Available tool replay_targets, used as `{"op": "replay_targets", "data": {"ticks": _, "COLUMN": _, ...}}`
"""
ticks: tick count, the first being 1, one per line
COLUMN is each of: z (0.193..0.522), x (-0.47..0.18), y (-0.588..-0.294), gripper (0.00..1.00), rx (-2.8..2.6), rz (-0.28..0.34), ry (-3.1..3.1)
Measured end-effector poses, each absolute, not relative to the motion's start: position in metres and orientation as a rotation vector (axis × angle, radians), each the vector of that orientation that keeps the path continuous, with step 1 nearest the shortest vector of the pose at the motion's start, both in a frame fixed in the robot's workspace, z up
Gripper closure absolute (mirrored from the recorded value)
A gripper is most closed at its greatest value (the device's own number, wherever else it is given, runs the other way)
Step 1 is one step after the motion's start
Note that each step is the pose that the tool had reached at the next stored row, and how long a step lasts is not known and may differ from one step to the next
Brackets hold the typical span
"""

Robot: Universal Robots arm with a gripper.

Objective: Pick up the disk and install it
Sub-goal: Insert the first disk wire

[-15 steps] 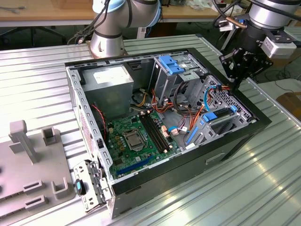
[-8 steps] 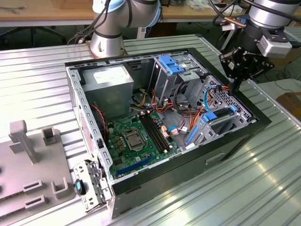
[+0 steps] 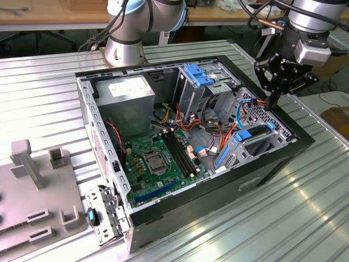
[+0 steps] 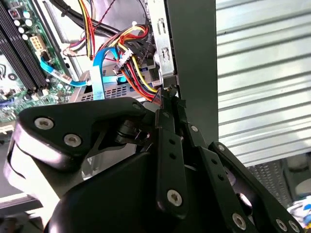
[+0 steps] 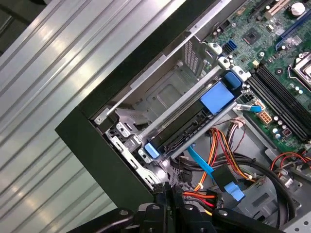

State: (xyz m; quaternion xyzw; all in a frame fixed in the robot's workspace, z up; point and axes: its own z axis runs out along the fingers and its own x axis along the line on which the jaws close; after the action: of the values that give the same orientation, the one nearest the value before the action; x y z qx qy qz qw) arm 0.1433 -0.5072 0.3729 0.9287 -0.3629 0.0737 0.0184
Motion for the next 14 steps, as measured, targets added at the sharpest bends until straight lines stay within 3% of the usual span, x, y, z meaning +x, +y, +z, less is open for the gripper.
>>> {"op": "replay_targets", "data": {"ticks": 14, "z": 0.3719, "x": 0.1388, "y": -0.5071, "gripper": 0.84, "rx": 2.804, "rz": 0.225, "ry": -1.293}}
